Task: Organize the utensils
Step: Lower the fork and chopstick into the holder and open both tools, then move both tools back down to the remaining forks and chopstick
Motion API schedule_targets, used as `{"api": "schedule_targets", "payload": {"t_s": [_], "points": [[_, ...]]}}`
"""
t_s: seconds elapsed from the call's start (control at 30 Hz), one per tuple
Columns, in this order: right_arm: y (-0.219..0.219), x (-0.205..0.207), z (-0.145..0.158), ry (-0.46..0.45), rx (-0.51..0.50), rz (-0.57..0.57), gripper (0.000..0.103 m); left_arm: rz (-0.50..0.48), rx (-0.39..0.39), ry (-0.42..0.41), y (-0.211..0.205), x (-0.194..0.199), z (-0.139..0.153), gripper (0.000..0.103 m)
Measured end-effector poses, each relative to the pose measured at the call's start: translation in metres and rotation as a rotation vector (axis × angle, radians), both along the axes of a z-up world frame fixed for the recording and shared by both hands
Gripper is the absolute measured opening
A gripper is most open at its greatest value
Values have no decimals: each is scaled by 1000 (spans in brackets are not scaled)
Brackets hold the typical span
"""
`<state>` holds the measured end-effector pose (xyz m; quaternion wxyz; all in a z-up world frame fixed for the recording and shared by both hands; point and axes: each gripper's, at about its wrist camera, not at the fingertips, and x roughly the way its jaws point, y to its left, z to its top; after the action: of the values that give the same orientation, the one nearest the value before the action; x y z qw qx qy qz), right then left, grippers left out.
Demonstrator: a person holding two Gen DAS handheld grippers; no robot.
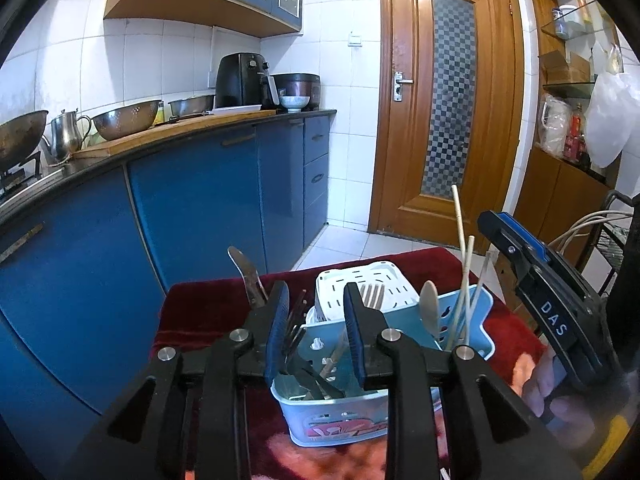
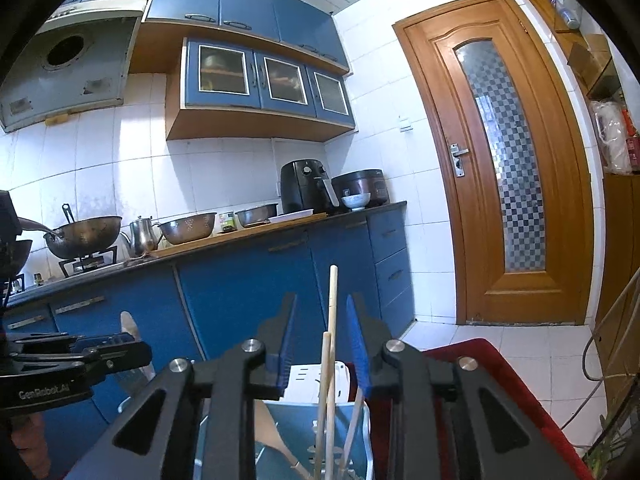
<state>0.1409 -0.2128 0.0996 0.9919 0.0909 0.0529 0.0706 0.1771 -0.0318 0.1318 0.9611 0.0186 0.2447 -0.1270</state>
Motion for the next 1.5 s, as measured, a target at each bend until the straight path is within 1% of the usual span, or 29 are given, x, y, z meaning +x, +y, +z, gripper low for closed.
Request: {"api": "schedule_targets", "payload": {"t_s": [0.13,0.3,0.4,0.7,0.93,1.03,1.2,1.5], "points": [[-4,-11,4,11,12,12,27,-4,-10,1,0,-8,5,32],[-10,-25,7,24,26,17,28,-7,-30,15,3,-20,9,32],[-12,-34,9,50,29,20,28,-6,-34,18,4,-27,10,32],[-15,-63,11,89,20,16,28,-2,-55,14,14,-53,17,32],[-11,-87,10,151,24,42,28,6,-52,33,19,-77,15,32],[-8,-97,8,180,21,51,28,10,-52,54,22,-89,10,32],[1,-112,1,246,-13,54,28,12,-53,95,26,-102,-3,32],[13,-125,-25,365,-31,73,28,10,-60,168,28,-119,-40,32]]}}
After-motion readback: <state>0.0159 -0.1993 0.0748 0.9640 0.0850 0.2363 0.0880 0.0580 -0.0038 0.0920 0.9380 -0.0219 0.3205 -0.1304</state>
